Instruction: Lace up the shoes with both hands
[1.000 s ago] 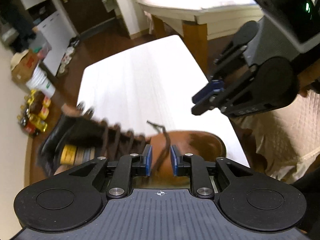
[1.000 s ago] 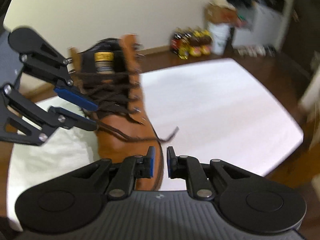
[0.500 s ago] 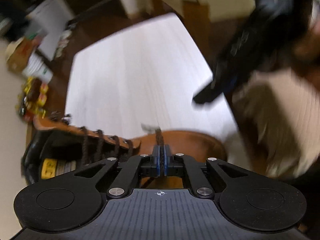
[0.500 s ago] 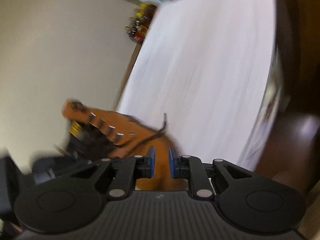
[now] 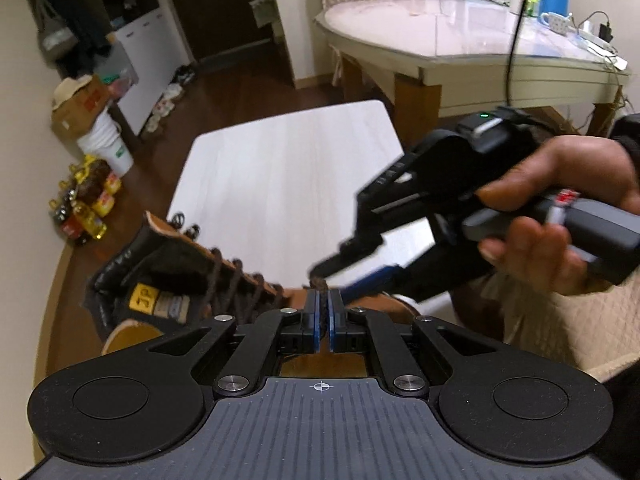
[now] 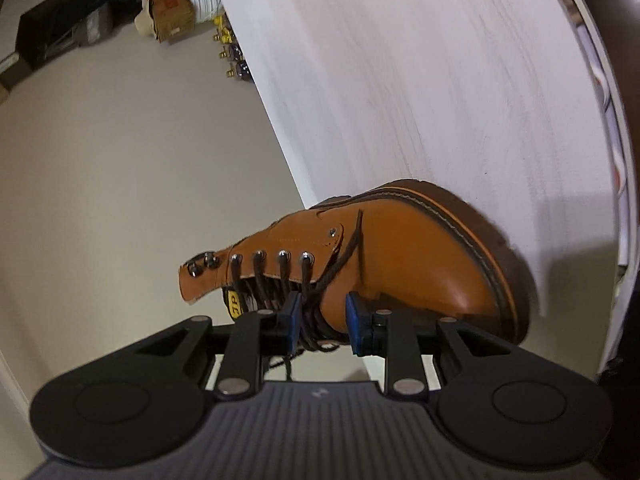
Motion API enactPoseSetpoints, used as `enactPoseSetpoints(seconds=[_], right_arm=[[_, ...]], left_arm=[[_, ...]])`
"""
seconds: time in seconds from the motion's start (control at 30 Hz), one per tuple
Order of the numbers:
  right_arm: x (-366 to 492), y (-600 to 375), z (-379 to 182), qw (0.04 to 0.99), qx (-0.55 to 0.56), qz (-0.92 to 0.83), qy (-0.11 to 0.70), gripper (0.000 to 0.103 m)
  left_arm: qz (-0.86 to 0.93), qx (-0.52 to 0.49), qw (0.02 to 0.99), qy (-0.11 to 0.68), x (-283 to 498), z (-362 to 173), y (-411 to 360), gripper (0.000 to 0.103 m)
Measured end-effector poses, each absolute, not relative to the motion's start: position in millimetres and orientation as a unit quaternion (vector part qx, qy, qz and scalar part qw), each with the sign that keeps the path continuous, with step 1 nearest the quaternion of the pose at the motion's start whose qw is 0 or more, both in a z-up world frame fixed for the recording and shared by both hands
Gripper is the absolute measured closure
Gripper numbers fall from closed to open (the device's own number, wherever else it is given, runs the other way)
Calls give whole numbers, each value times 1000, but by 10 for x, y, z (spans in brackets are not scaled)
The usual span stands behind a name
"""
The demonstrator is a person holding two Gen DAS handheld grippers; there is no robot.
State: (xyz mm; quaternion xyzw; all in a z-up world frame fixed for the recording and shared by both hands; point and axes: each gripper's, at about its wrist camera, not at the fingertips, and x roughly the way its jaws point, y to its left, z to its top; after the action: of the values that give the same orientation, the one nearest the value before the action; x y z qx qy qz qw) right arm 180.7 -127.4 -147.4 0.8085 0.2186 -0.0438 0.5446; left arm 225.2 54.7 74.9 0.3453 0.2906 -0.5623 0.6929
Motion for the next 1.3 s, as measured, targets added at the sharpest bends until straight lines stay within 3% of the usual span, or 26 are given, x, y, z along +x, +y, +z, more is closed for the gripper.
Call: enactPoseSetpoints(seconds=[0.13, 0.2, 0.23, 0.27, 0.4, 0.57, 1.3], right_arm=[[1900, -1281, -1543, 546, 806, -46, 223, 77], [1942, -1288, -1528, 555, 798, -50, 230, 87], [1959, -1294, -1481, 569, 787, -54, 233, 98], [1977, -1299, -1433, 582, 776, -58, 237, 99], [2066, -1348, -1119, 630, 743, -51, 222, 99], [2278, -1383, -810, 620, 755, -8, 213, 99], [2556, -1502, -635, 624, 736, 21, 262, 99]], left_arm=[[-564, 346, 689, 296, 2243, 716, 593, 99], [-564, 346, 688, 299, 2238, 700, 616, 99], [-565, 346, 687, 300, 2236, 692, 627, 99], [-565, 346, 686, 301, 2233, 683, 639, 99], [-561, 351, 687, 302, 2249, 725, 682, 99], [-552, 327, 707, 298, 2370, 895, 741, 97], [-531, 294, 736, 299, 2417, 949, 710, 96]])
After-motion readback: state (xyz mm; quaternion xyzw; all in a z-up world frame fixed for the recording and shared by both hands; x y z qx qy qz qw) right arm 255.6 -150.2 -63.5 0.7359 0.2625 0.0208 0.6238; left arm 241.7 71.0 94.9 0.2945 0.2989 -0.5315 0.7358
